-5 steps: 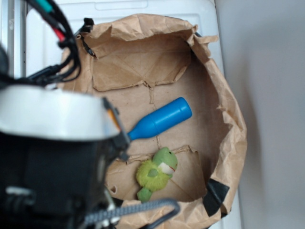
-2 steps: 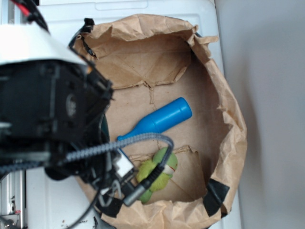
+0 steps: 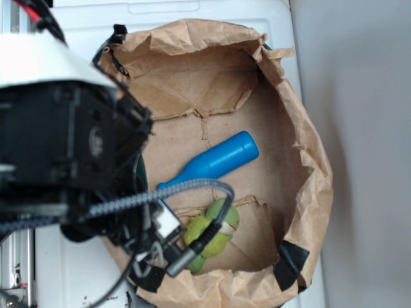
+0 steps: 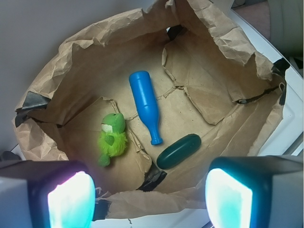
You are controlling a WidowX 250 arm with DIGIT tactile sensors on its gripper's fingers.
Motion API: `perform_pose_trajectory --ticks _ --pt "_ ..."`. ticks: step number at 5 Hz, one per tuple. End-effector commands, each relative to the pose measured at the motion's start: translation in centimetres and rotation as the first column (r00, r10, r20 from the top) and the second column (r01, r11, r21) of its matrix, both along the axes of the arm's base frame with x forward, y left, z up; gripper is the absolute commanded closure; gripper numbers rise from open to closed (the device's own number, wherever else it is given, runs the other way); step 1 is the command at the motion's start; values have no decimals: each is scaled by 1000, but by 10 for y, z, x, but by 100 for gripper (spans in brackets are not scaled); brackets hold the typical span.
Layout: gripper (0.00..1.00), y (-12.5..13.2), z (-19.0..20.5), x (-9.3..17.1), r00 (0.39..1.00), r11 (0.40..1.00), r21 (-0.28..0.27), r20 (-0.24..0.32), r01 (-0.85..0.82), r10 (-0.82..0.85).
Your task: Grab the green animal.
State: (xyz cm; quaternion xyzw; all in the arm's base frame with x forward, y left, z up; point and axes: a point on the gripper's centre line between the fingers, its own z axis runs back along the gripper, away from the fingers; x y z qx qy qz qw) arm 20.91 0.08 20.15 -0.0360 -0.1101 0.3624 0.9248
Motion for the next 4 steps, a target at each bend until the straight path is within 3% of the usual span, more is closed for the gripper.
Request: perform_pose_trajectory --ticks 1,2,3,4 --pt "0 31 -56 39 990 988 67 35 -141 139" --pt "0 33 -85 69 987 985 76 -11 -158 159" --pt "0 31 -109 86 991 991 29 -28 -132 133" --pt "0 17 -122 91 994 993 -69 -64 -91 86"
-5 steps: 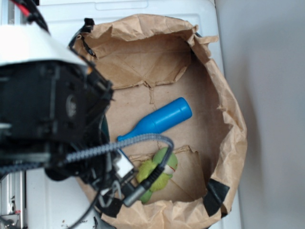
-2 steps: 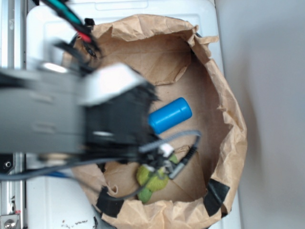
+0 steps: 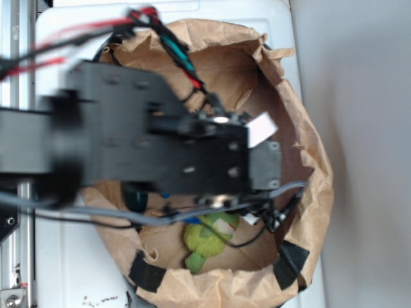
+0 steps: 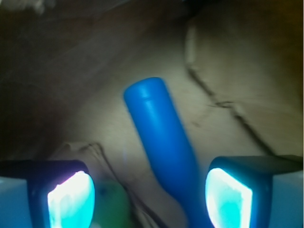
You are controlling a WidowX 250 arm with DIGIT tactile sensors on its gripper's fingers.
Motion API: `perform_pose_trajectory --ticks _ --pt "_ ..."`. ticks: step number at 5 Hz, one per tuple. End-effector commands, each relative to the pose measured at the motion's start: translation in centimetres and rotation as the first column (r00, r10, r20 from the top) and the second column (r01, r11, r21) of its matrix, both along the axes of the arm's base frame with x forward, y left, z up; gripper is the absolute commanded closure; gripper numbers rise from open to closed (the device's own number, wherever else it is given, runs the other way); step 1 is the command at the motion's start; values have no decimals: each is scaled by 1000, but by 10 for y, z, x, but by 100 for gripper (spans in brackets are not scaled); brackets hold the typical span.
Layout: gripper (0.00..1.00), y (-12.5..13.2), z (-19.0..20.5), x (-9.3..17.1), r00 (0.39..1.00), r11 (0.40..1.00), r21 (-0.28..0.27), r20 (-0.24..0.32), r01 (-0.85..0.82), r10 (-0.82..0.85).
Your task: Grab the green animal.
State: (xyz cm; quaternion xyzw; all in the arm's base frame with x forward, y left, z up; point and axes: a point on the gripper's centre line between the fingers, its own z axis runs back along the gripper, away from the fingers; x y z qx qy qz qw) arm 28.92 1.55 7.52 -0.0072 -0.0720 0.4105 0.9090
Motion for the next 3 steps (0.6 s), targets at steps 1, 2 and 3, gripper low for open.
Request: perform_pose_trajectory --ticks 1,2,3 --pt "0 -12 9 3 999 990 -132 21 53 -50" --pt "0 -15 11 8 999 983 -177 9 52 -51" --pt "0 -24 -13 13 997 986 -149 23 70 -67"
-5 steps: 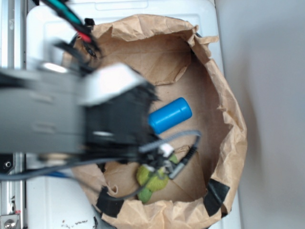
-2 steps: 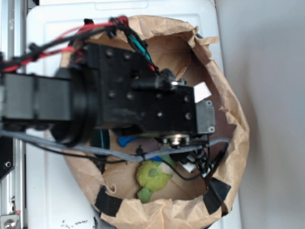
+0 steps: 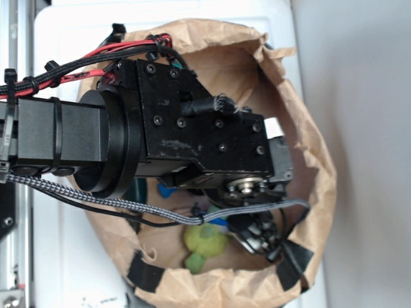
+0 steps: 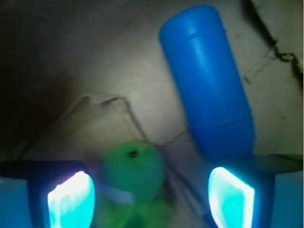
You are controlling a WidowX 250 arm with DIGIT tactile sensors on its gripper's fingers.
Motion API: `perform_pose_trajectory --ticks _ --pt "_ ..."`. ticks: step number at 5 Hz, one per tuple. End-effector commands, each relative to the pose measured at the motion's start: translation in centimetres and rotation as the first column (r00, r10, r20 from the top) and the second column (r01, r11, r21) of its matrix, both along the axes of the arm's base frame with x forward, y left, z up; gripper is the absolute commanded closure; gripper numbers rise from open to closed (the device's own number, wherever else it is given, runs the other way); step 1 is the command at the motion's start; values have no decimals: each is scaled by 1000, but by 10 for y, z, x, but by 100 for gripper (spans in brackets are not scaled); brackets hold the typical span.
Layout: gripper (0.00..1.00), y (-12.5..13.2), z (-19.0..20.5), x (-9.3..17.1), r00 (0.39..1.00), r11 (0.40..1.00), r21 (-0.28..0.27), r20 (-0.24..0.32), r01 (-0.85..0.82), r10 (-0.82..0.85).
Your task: Grab the green animal.
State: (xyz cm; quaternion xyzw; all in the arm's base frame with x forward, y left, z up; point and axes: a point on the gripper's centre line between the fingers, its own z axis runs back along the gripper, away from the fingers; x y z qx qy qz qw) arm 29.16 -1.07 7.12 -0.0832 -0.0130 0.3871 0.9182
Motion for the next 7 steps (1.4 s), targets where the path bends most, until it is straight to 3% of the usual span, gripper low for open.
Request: perform_pose_trajectory --ticks 1,2,3,4,5,7 --pt "0 -9 -34 13 998 997 74 63 14 -19" --pt "41 -10 -37 13 999 996 88 41 8 -12" --pt "100 -5 -20 9 998 998 57 59 -6 2" --pt "100 1 3 4 998 1000 16 59 -17 16" --pt "100 7 36 -2 991 998 29 119 -61 57" --pt "100 31 100 -28 957 952 256 273 -167 95"
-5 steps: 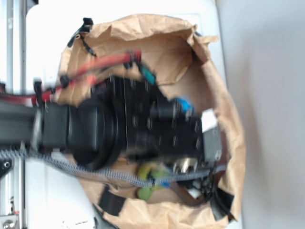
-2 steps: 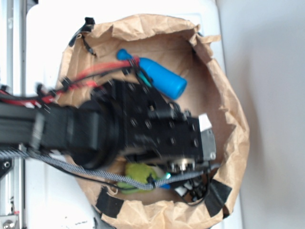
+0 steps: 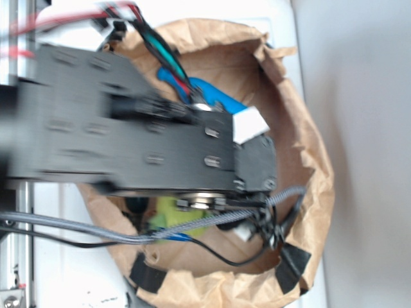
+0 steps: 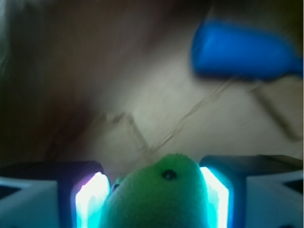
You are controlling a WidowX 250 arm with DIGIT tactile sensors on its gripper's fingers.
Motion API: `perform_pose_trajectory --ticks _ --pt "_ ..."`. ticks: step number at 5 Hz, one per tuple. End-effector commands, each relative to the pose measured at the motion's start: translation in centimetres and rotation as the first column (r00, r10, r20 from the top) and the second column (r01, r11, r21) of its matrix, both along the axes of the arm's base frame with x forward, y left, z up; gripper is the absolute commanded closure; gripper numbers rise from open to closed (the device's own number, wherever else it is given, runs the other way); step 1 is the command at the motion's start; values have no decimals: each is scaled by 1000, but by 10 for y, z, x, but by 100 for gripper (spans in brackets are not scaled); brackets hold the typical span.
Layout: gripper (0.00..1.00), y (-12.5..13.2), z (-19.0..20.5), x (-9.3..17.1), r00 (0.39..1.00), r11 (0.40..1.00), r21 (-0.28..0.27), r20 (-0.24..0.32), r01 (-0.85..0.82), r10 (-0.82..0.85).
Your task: Grab the green animal.
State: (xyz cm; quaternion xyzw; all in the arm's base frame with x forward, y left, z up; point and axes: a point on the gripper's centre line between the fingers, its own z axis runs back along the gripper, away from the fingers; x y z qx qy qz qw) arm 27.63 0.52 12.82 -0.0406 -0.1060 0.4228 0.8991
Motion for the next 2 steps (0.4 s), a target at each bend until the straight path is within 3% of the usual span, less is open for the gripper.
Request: perform_pose_trajectory --ticks 1,2 --pt "100 25 54 -17 988 976 193 129 -104 79" --pt "100 32 61 -18 988 967 222 117 -123 98"
